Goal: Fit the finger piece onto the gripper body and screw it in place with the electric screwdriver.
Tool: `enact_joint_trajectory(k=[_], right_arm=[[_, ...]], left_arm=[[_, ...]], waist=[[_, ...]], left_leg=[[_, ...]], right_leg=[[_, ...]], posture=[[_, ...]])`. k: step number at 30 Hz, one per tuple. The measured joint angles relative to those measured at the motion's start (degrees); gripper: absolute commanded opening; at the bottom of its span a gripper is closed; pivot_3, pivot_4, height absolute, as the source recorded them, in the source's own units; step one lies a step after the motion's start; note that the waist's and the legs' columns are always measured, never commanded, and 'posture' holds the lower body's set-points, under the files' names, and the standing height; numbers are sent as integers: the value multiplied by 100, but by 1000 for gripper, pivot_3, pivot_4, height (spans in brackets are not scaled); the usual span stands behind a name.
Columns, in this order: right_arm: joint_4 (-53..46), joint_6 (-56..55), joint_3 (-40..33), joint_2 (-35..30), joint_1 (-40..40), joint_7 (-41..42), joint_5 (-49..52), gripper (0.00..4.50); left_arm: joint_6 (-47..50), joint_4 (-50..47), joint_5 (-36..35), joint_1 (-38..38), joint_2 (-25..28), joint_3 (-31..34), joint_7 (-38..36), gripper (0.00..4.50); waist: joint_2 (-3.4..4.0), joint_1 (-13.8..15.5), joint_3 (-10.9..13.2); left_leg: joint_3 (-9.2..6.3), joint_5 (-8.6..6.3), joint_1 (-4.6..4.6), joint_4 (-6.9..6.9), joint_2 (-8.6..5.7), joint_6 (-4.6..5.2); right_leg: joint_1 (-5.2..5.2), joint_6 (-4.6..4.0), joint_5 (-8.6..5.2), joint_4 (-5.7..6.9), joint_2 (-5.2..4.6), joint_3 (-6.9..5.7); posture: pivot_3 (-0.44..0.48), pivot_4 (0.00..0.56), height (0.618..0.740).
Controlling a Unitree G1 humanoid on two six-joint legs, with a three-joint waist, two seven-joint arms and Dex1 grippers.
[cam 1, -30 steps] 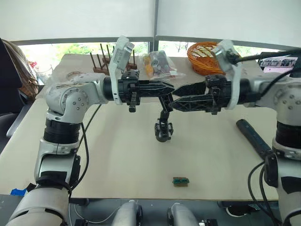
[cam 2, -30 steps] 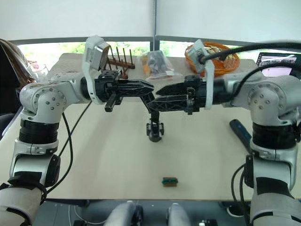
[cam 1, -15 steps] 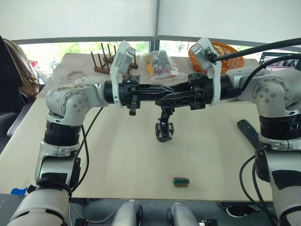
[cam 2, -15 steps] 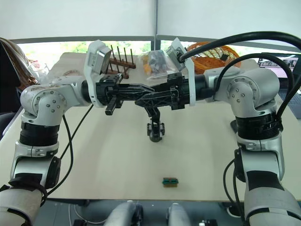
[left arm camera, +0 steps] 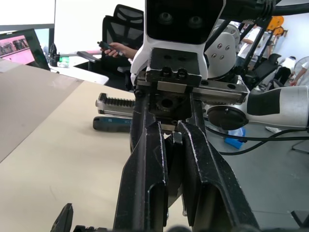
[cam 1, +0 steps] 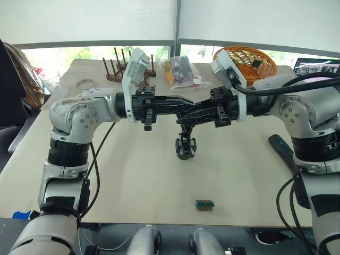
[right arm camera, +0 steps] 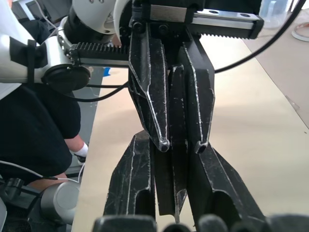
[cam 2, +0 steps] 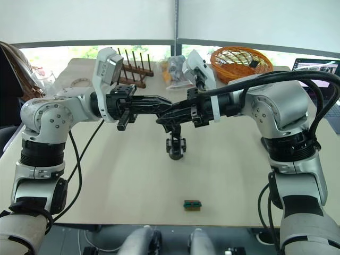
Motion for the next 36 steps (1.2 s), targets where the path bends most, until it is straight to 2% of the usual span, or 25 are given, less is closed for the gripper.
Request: enact_joint_trajectory(k=[10,13,20,22,25,27,28,30,33,36], right_arm=[[34,103,-46,41,-31,-36,28,1099],[20,87,-46,2,-30,79,29,399],[-14,51,-47,-2,33,107,24,398],[-43,4,-48,0,126,94,21,398],[-56,-239,-129,2,261,4,-67,398],[-96,-535,-245,13,459,-77,-190,398],[-117,-676,-265,13,561,-110,-237,398],[-210,-1075,-275,19,855,-152,-395,398],[-270,-1577,-326,20,1319,-307,-653,398],[-279,-1923,-389,29,1596,-438,-806,398]], left_arm=[[-45,-2,72,-12,14,13,-85,0],[-94,8,109,-14,11,-11,-173,0],[-210,11,255,-19,23,-87,-347,0],[-206,13,317,-19,34,-152,-376,1022],[-372,102,518,-18,171,-220,-557,2244],[-826,131,825,-5,375,-332,-900,3158],[-1113,186,1000,11,476,-409,-1074,3754],[-1860,469,1477,186,720,-562,-1464,4499],[-2929,1061,2214,658,1033,-785,-1880,4500],[-3817,1685,2841,962,916,-940,-1887,4500]], waist=[[0,5,0],[0,3,0],[0,6,0],[0,9,0],[0,3,0],[0,4,0],[0,3,0],[0,4,0],[0,-1,0],[0,28,0]], left_leg=[[0,0,0,0,0,0],[0,0,0,0,0,0],[0,0,0,1,0,0],[0,0,-1,2,-1,0],[1,1,-1,2,0,-2],[3,2,-1,2,0,-3],[4,2,0,1,0,-3],[8,3,1,2,0,-4],[13,3,1,2,0,-3],[13,-1,-5,7,0,4]], right_leg=[[0,0,0,0,0,-1],[0,0,0,0,0,0],[1,0,0,0,0,-1],[1,0,0,0,0,-1],[-1,0,0,0,3,-1],[-2,0,0,0,3,-1],[-1,0,0,0,4,0],[-1,0,0,-1,5,0],[-4,0,0,0,6,0],[-5,0,0,-1,2,-6]], posture=[[0,150,740],[0,150,740],[0,150,740],[0,150,740],[0,150,740],[0,150,740],[0,150,740],[0,150,740],[0,150,740],[0,150,740]])
